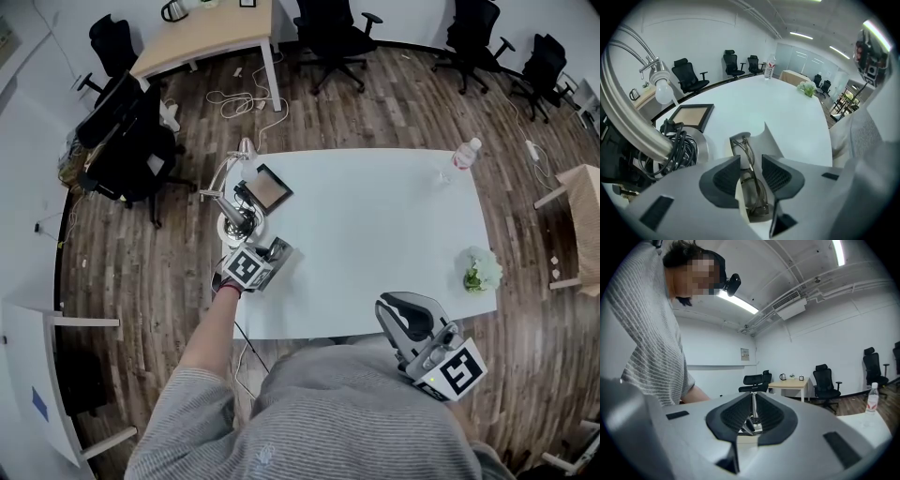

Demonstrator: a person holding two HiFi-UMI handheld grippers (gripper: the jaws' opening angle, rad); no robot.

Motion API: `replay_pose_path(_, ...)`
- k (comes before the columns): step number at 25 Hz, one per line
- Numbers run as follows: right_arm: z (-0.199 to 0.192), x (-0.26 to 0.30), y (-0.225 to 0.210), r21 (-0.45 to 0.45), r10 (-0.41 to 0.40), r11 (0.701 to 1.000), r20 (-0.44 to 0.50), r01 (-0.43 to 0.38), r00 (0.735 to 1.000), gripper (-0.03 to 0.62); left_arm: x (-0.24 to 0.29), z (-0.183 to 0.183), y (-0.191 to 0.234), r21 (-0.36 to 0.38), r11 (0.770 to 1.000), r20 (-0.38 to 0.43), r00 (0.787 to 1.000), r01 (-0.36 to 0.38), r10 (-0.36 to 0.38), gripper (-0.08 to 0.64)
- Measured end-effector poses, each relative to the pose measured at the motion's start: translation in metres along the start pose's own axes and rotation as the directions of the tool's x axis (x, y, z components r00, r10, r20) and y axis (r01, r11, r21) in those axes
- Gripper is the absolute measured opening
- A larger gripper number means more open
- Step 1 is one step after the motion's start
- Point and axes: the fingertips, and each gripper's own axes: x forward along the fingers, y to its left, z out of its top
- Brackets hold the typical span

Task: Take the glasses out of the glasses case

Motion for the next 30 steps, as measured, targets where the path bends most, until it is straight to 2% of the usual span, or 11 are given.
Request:
replay_pose_path(6, -0.004, -0.005, -0.009, -0.049, -0.038, 0.998, -0.021, 0.037, 0.999, 0.028, 0.012, -0.005, 0.001, 0.001, 1.0, -0.063, 0.998, -0.001, 0.001, 0.148)
replay_pose_path(9, -0.002, -0.003, -0.005, -0.017, -0.024, 1.0, -0.013, 0.024, 1.0, 0.028, 0.013, -0.003, 0.002, 0.004, 1.0, -0.078, 0.997, -0.003, 0.004, 0.137)
replay_pose_path(13, -0.002, -0.002, -0.005, -0.018, -0.026, 0.999, -0.017, 0.026, 1.0, 0.028, 0.017, -0.006, 0.004, 0.016, 1.0, -0.121, 0.993, -0.015, 0.017, 0.084)
replay_pose_path(16, 0.001, 0.0, -0.005, -0.009, -0.022, 1.0, -0.01, 0.022, 1.0, 0.028, 0.018, -0.006, 0.0, -0.004, 1.0, -0.141, 0.99, -0.017, 0.016, 0.057)
replay_pose_path(19, -0.001, -0.003, -0.008, -0.026, -0.03, 0.999, -0.017, 0.03, 0.999, 0.028, 0.015, -0.004, -0.001, -0.036, 0.999, -0.133, 0.991, -0.03, 0.025, 0.028)
replay_pose_path(30, -0.003, 0.0, 0.0, -0.005, -0.002, 1.0, -0.018, 0.001, 1.0, 0.028, 0.0, -0.003, 0.0, -0.039, 0.997, -0.067, 0.996, -0.063, 0.06, 0.025)
